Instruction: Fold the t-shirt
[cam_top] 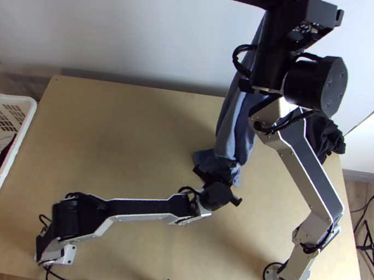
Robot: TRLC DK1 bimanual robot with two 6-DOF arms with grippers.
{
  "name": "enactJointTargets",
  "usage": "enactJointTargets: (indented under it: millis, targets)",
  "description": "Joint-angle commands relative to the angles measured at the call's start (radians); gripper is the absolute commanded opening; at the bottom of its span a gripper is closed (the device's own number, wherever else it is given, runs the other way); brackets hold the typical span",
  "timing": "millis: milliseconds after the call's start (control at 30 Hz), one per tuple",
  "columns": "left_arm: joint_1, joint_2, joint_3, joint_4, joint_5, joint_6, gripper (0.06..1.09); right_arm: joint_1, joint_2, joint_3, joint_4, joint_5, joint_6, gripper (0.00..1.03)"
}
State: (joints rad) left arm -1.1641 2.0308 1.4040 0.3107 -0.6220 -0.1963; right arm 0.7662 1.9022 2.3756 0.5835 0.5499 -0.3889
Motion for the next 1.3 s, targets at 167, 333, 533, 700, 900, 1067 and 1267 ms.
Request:
enactJointTargets:
  millis: [167, 333, 533, 700, 900, 1067, 1267]
  targets:
    - [0.113, -0.425, -0.234, -0.059, 0.119, -0.008, 0.09, -0.053, 0.0, -0.026, -0.005, 0.007, 0.001, 0.03]
    - [0.239, -0.716, -0.312, -0.194, 0.222, -0.043, 0.09, -0.074, 0.006, -0.036, -0.007, 0.008, 0.004, 0.03]
    - [0.438, -0.942, -0.287, -0.401, 0.306, -0.072, 0.09, -0.077, 0.012, -0.036, -0.017, 0.008, 0.001, 0.03]
    - [0.718, -1.015, -0.191, -0.599, 0.453, -0.137, 0.09, -0.076, 0.012, -0.033, -0.034, 0.008, -0.001, 0.03]
    - [1.136, -1.074, -0.258, -0.662, 0.691, -0.13, 0.09, -0.073, 0.015, -0.016, -0.051, -0.005, -0.022, 0.03]
    - [1.345, -1.086, -0.358, -0.656, 0.832, -0.123, 0.22, -0.068, 0.015, -0.01, -0.06, -0.018, -0.03, 0.03]
    - [1.356, -1.097, -0.405, -0.647, 0.866, -0.121, 0.7, -0.053, 0.012, -0.01, -0.062, -0.016, -0.033, 0.03]
